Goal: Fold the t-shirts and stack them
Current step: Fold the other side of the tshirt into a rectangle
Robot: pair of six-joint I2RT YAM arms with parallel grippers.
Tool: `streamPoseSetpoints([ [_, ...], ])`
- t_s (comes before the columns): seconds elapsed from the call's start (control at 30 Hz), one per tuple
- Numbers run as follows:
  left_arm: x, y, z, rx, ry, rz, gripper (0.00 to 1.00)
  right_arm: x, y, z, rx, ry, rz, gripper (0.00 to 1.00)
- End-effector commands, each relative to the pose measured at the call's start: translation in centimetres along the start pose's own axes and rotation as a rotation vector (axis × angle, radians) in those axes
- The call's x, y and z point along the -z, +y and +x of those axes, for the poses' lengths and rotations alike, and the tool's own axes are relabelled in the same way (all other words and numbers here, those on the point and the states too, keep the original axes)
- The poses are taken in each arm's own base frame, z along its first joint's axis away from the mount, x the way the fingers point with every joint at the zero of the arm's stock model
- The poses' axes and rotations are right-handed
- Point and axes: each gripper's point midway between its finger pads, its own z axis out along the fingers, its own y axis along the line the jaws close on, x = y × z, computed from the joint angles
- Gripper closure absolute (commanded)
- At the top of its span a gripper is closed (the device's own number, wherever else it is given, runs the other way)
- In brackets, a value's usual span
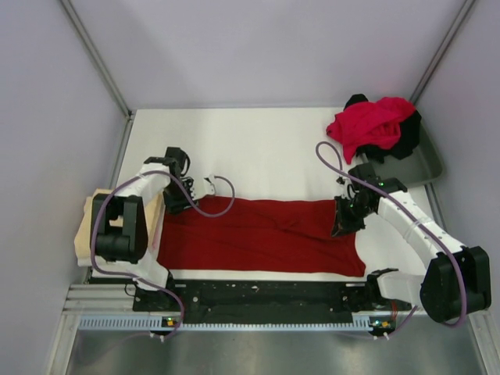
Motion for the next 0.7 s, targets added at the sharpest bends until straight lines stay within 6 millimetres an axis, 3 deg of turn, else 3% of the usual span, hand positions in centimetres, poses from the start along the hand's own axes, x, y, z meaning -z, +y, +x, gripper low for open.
streamPoseSetpoints([
  [0.0, -0.6, 2.5, -0.7, -0.001, 0.001, -0.056, 0.52, 0.8, 0.7, -1.5, 0.050, -0.057, -0.009, 1.00],
  [0.07, -1.0, 1.2, -0.3, -0.015, 0.015, 0.008, 0.61, 0.8, 0.7, -1.5, 0.051, -0.058, -0.008, 1.00],
  [0.2, -0.7, -1.8, 0.7, -0.041, 0.047, 0.137, 1.00, 1.5, 0.6, -2.5, 0.049, -0.096, 0.013, 1.00],
  [0.3, -0.3, 0.6, 0.4, 0.021, 0.046, 0.025, 1.00, 2.9, 0.5, -4.6, 0.051, -0.171, 0.045, 1.00],
  [0.43, 3.2, 5.7, -0.4, 0.177, 0.011, -0.178, 1.00, 5.0, 0.2, -6.0, 0.047, -0.218, 0.073, 1.00],
  [0.57, 5.5, 5.8, 0.1, 0.164, -0.008, -0.219, 1.00, 5.4, -1.0, -4.8, 0.032, -0.173, 0.131, 1.00],
  [0.67, 5.0, 4.2, 1.2, 0.114, 0.009, -0.195, 1.00, 5.1, -1.0, -3.9, 0.014, -0.148, 0.121, 1.00],
])
